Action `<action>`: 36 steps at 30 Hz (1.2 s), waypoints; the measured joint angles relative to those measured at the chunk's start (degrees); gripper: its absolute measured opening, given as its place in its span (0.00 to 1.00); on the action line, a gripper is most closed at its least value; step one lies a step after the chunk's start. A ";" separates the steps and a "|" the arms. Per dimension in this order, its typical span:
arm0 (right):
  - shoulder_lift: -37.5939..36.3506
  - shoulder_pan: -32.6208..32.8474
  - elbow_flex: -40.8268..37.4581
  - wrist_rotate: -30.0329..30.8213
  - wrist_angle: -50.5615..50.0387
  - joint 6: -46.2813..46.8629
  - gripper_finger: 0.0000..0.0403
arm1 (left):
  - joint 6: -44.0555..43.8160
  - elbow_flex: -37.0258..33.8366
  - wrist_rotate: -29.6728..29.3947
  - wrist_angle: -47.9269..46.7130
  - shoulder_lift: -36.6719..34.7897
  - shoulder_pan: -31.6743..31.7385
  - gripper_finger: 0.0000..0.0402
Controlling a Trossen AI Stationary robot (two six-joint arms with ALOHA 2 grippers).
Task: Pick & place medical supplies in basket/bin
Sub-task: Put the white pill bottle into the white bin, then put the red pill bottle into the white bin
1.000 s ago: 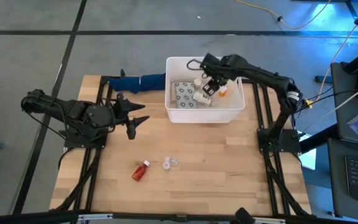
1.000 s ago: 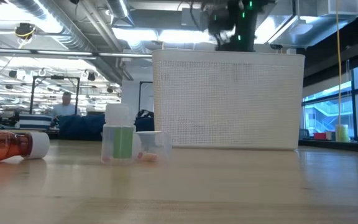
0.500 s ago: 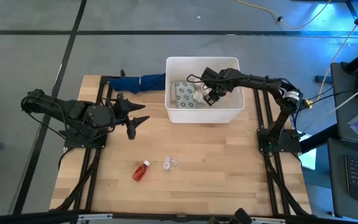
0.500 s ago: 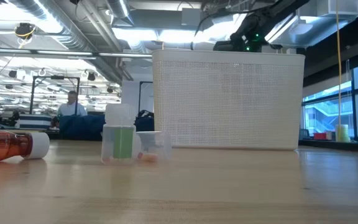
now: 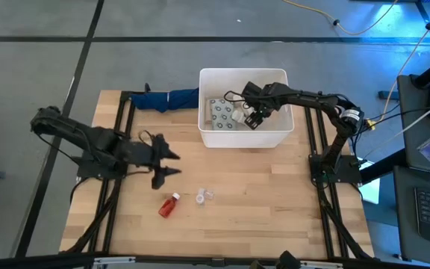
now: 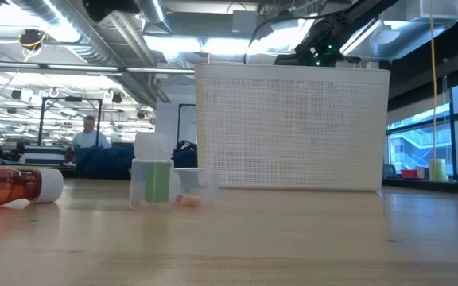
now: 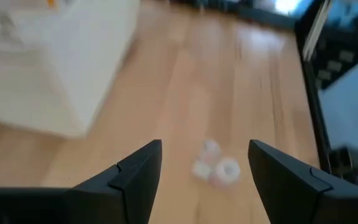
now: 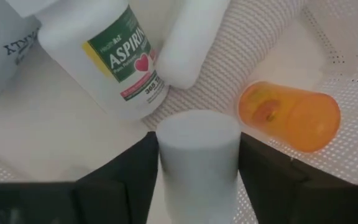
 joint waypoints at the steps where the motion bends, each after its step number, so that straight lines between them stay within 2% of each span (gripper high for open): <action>1: 0.00 0.00 0.00 0.00 0.00 0.00 0.55 | -1.24 0.00 0.69 -0.67 1.43 -0.56 0.58; 6: 0.00 0.00 0.00 0.00 -0.07 0.00 0.64 | -8.51 0.00 5.93 -1.96 8.39 -3.44 0.58; 11: 0.00 0.00 0.00 0.07 -0.07 -0.09 0.69 | -19.43 0.00 7.66 -2.00 14.85 -5.55 0.58; 17: 0.00 0.00 0.00 0.11 -0.04 -0.22 0.70 | -31.56 0.00 9.55 -2.57 22.70 -6.97 0.58; 25: 0.00 0.00 0.00 0.13 -0.07 -1.70 0.71 | -44.89 0.00 15.68 -4.18 33.18 -6.42 0.57; 32: 0.00 0.00 0.00 0.13 0.00 -3.26 0.71 | -48.24 0.00 17.15 -4.23 38.46 -5.23 0.57; 36: 0.00 0.00 0.00 0.13 0.00 -3.28 0.71 | -47.00 0.00 20.73 -4.20 39.98 -4.67 0.56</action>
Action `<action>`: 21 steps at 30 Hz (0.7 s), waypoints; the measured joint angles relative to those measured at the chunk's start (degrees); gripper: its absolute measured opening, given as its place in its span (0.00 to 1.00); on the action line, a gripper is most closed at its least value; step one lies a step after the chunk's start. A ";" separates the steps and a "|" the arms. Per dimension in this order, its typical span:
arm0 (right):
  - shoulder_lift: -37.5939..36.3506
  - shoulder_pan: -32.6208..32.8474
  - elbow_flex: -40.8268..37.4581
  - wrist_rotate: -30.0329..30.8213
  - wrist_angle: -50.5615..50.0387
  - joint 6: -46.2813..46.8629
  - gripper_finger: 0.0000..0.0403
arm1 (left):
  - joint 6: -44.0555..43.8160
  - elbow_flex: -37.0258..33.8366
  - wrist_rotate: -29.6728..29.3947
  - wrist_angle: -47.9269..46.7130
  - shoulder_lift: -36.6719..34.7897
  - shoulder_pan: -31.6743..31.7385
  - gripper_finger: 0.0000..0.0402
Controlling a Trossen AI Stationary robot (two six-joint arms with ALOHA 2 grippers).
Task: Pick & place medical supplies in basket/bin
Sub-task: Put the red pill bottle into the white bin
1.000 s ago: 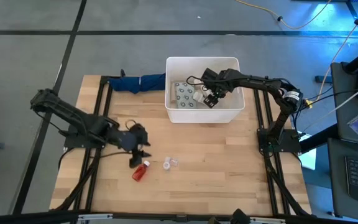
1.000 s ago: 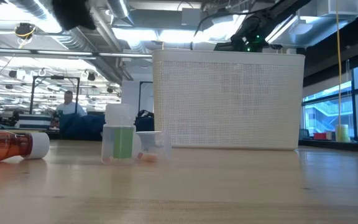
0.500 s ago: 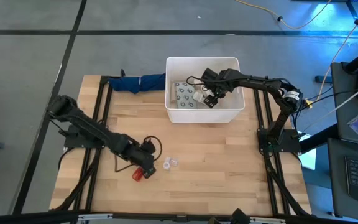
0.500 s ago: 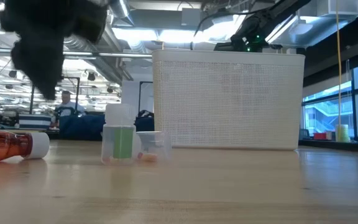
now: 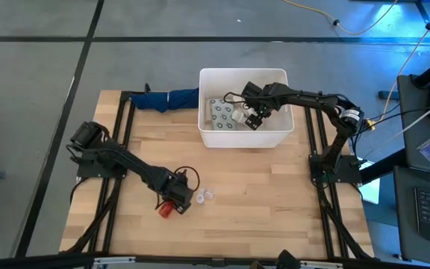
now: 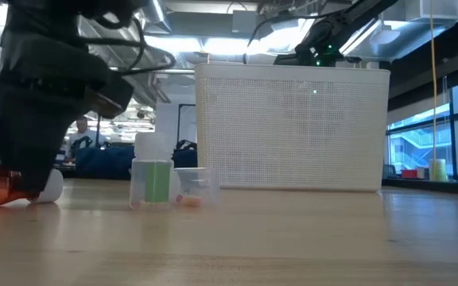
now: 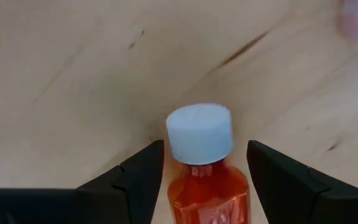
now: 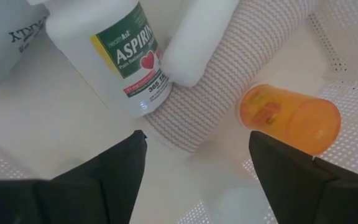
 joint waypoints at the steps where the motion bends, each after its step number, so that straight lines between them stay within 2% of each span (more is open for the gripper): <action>1: 0.00 0.00 0.00 0.00 -0.01 0.00 0.71 | 0.08 0.00 0.63 -0.17 0.17 0.11 0.54; 5: 0.00 0.00 0.00 0.02 0.00 -0.18 0.71 | 0.27 0.00 1.56 -1.34 0.25 0.25 0.47; 13: 0.00 0.00 0.02 0.05 0.00 -2.17 0.71 | 4.05 0.02 2.27 -1.66 0.03 1.30 0.25; 21: -0.17 0.01 3.26 2.03 -3.22 -1.43 0.71 | 9.60 0.02 2.07 -3.38 -4.78 2.76 0.24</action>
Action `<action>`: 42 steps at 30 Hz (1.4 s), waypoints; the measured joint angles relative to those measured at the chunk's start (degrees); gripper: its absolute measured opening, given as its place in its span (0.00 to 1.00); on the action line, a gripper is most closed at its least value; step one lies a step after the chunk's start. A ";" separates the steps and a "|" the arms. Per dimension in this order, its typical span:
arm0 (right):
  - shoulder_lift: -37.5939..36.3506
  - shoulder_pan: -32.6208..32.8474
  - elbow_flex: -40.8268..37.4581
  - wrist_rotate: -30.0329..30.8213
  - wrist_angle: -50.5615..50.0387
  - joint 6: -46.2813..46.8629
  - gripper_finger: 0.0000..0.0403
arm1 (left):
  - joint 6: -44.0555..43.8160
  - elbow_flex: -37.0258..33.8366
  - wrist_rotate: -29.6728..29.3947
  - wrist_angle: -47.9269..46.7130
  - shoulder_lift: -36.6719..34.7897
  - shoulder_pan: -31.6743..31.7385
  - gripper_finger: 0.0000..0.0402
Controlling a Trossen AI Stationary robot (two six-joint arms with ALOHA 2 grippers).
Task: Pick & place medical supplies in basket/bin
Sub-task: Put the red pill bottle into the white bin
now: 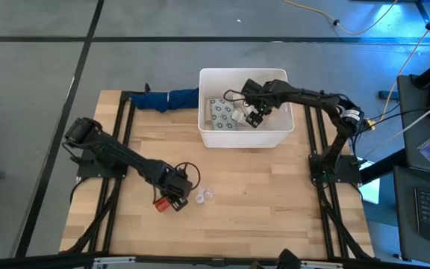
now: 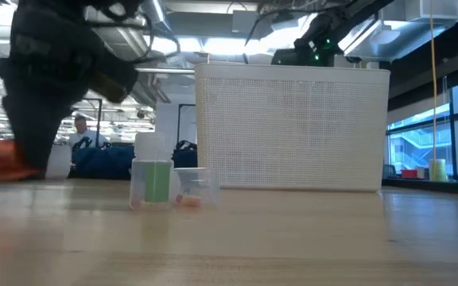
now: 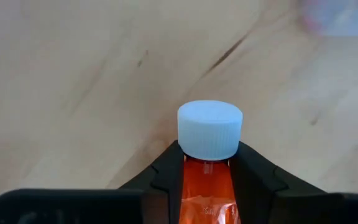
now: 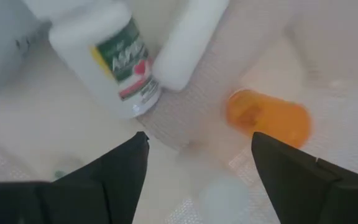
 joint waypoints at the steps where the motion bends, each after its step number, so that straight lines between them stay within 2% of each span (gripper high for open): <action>1: 0.00 -0.01 1.21 0.61 -0.93 0.34 0.71 | 0.73 0.00 -0.19 -0.46 -1.39 0.23 0.24; 5: 0.00 0.09 8.00 1.03 -4.82 1.96 0.71 | 3.72 0.00 -2.25 -1.22 -8.16 1.68 0.24; 9: 0.00 1.58 15.97 -1.01 -5.71 1.67 0.71 | 6.06 0.00 -7.97 -0.02 -17.07 3.93 0.24; 15: -0.04 6.27 27.76 -14.43 -0.61 -5.80 0.71 | 18.22 0.00 -17.24 9.72 -30.83 7.30 0.25; 20: -0.04 11.65 34.33 -26.15 9.03 -5.96 0.71 | 31.47 0.11 -22.29 23.40 -40.03 10.15 0.25; 23: -0.09 15.49 36.25 -30.04 16.31 -6.00 0.71 | 39.73 0.11 -25.50 30.28 -43.27 10.79 0.25; 27: -0.09 20.43 36.71 -30.59 23.83 -6.11 0.71 | 50.00 0.11 -27.15 38.84 -45.12 10.86 0.25; 32: 0.13 25.13 36.80 -30.22 30.70 -5.92 0.71 | 58.45 0.11 -26.00 46.01 -45.22 10.86 0.25; 38: 0.17 28.39 36.80 -23.33 33.86 -4.22 0.71 | 60.86 0.11 -23.59 49.00 -44.55 10.86 0.25; 42: 0.20 29.45 36.80 -22.85 34.62 -3.25 0.71 | 61.25 0.11 -22.27 51.26 -44.06 10.84 0.25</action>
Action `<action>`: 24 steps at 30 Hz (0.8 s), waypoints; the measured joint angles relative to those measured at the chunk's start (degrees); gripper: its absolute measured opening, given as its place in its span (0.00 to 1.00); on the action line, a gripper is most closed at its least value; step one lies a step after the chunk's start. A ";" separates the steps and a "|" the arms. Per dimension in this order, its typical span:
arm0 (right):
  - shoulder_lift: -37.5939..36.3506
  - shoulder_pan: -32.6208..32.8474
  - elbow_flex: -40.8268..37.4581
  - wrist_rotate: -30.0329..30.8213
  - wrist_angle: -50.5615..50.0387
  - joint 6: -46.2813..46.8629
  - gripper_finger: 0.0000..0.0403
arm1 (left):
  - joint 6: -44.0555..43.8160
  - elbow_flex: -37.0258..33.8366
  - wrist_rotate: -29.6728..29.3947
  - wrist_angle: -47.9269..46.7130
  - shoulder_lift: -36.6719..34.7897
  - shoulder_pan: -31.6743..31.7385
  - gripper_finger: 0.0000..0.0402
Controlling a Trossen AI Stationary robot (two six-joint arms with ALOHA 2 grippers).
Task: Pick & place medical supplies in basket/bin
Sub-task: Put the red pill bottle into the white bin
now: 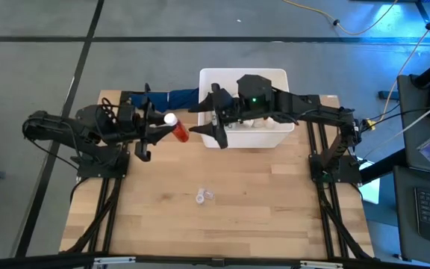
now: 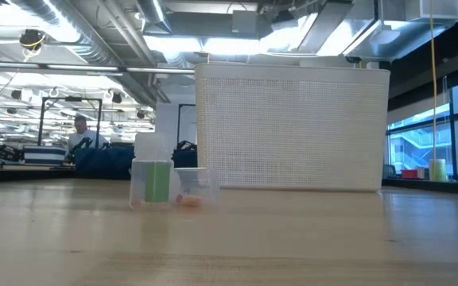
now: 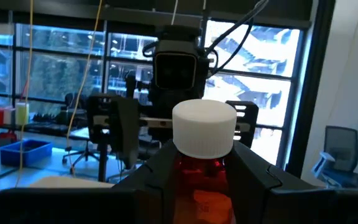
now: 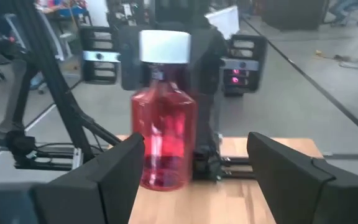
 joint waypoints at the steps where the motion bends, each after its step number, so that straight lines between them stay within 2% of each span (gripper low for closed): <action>1: 0.00 0.24 0.00 -0.03 0.13 0.01 0.71 | 0.40 0.00 0.14 0.37 0.01 0.00 0.25; 5: 0.00 0.78 0.00 -0.16 0.05 -0.04 0.74 | 2.07 0.00 0.15 1.10 0.04 0.00 0.25; 13: 0.00 1.86 0.00 -0.52 1.86 -3.98 0.90 | 3.31 0.00 0.24 2.86 0.07 0.00 0.25; 16: 0.00 2.26 0.00 -0.19 2.93 -4.06 0.91 | 4.78 0.00 0.26 4.61 0.07 0.00 0.25; 21: 0.89 3.46 -0.02 5.85 4.44 -3.78 0.91 | 5.07 0.00 2.06 6.50 0.73 0.00 0.25; 24: 2.07 3.61 -0.07 6.15 5.42 -0.93 0.91 | 6.20 0.00 2.39 6.58 1.52 -0.02 0.25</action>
